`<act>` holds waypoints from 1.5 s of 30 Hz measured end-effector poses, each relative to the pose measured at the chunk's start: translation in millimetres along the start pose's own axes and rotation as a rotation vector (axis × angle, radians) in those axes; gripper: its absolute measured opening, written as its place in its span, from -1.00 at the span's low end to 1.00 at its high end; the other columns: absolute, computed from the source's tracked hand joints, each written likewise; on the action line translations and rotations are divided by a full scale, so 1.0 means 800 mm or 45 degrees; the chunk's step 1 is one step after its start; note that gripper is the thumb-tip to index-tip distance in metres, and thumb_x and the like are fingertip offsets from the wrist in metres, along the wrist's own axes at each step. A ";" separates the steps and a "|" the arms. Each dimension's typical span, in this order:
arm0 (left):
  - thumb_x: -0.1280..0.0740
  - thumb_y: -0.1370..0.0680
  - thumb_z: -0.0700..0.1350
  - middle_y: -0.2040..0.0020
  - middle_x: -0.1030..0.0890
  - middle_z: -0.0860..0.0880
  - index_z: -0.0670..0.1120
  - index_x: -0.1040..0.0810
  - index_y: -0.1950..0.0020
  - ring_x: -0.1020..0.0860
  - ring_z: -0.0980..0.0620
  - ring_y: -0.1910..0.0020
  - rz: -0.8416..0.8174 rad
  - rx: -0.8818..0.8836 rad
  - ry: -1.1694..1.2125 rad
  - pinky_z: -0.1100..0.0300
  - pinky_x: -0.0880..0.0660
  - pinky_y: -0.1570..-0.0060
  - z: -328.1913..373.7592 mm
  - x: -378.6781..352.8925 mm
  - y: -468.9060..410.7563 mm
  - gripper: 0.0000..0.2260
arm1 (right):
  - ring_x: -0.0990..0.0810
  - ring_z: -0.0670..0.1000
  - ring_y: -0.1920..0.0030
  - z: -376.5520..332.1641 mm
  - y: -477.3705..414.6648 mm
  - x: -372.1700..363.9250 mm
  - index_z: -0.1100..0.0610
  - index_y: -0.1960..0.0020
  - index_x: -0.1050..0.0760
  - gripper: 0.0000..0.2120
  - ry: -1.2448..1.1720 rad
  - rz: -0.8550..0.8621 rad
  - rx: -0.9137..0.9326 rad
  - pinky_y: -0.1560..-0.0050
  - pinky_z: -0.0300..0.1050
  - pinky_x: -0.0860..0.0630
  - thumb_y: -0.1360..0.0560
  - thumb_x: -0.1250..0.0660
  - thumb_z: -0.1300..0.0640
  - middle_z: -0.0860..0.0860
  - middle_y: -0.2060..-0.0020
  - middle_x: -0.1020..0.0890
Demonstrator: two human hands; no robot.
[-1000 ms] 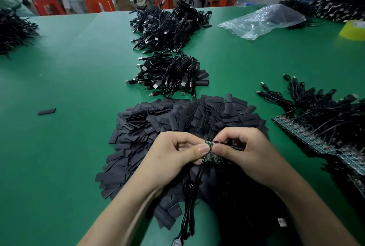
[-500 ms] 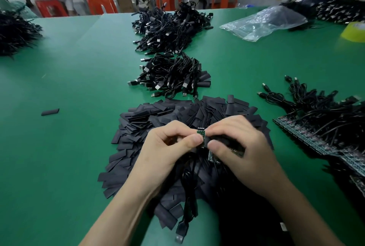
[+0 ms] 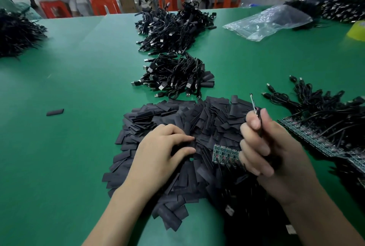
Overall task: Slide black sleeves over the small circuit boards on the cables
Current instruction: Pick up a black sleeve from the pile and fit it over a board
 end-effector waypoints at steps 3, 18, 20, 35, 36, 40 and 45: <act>-0.40 -0.50 0.24 0.04 -0.59 0.20 0.12 -0.71 -0.17 -0.50 0.14 -0.05 0.037 0.060 -0.029 0.14 -0.49 -0.07 0.001 0.001 0.000 -0.67 | -0.12 -0.09 0.67 -0.011 0.001 0.007 0.09 0.20 -0.46 -0.67 0.002 0.054 -0.020 0.65 -0.29 -0.24 -0.66 -0.10 0.01 -0.09 0.53 -0.32; -0.57 -0.36 0.23 0.14 -0.61 0.25 0.24 -0.66 -0.17 -0.55 0.15 0.02 -0.013 0.254 0.027 -0.04 -0.49 -0.12 0.000 -0.002 0.001 -0.60 | -0.45 -0.15 0.33 0.015 0.002 -0.002 -0.03 0.10 -0.46 -0.78 2.061 0.185 0.413 0.27 -0.09 -0.42 -0.64 -0.18 -0.10 -0.15 0.38 -0.47; -0.59 -0.36 0.18 0.19 -0.62 0.26 0.26 -0.65 -0.15 -0.56 0.16 0.07 -0.011 0.269 0.092 -0.05 -0.50 -0.11 0.000 -0.003 0.002 -0.63 | -0.42 -0.20 0.31 0.022 0.001 0.001 -0.06 0.09 -0.43 -0.81 2.082 0.185 0.392 0.27 -0.17 -0.37 -0.63 -0.19 -0.12 -0.19 0.36 -0.43; -0.57 -0.46 -0.11 0.13 -0.65 0.29 0.22 -0.68 -0.15 -0.57 0.23 0.02 -0.090 0.183 0.205 0.08 -0.51 -0.15 -0.006 0.005 0.004 -0.67 | -0.54 -0.31 0.30 0.032 -0.004 0.016 -0.08 0.09 -0.50 -0.87 1.953 0.260 0.317 0.27 -0.43 -0.35 -0.57 -0.44 0.05 -0.32 0.35 -0.54; -0.56 -0.47 -0.09 0.11 -0.64 0.29 0.23 -0.66 -0.17 -0.55 0.25 -0.01 -0.126 0.153 0.153 0.06 -0.49 -0.17 -0.004 0.004 0.004 -0.66 | -0.53 -0.31 0.30 0.032 -0.004 0.016 -0.08 0.10 -0.50 -0.87 1.955 0.258 0.318 0.28 -0.43 -0.34 -0.57 -0.44 0.05 -0.34 0.35 -0.53; -0.55 -0.48 -0.09 0.15 -0.62 0.28 0.23 -0.67 -0.15 -0.53 0.22 0.02 -0.079 0.141 0.122 0.00 -0.49 -0.14 -0.009 0.008 0.003 -0.69 | -0.53 -0.32 0.31 0.033 -0.004 0.017 -0.11 0.11 -0.47 -0.84 1.955 0.250 0.324 0.28 -0.44 -0.33 -0.57 -0.44 0.05 -0.36 0.35 -0.52; -0.57 -0.46 0.02 0.23 -0.60 0.24 0.15 -0.73 -0.04 -0.54 0.15 0.09 0.023 0.104 0.192 0.01 -0.51 -0.05 -0.009 0.010 0.002 -0.83 | -0.52 -0.28 0.30 0.034 -0.004 0.017 -0.12 0.10 -0.46 -0.83 1.982 0.239 0.335 0.28 -0.40 -0.33 -0.58 -0.43 0.05 -0.35 0.34 -0.52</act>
Point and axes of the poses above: each hand's wrist, its own y-axis away from the middle knuckle, its own x-axis out of the back of the hand, z = x × y, the point moved 7 cm from there along -y, towards the middle knuckle
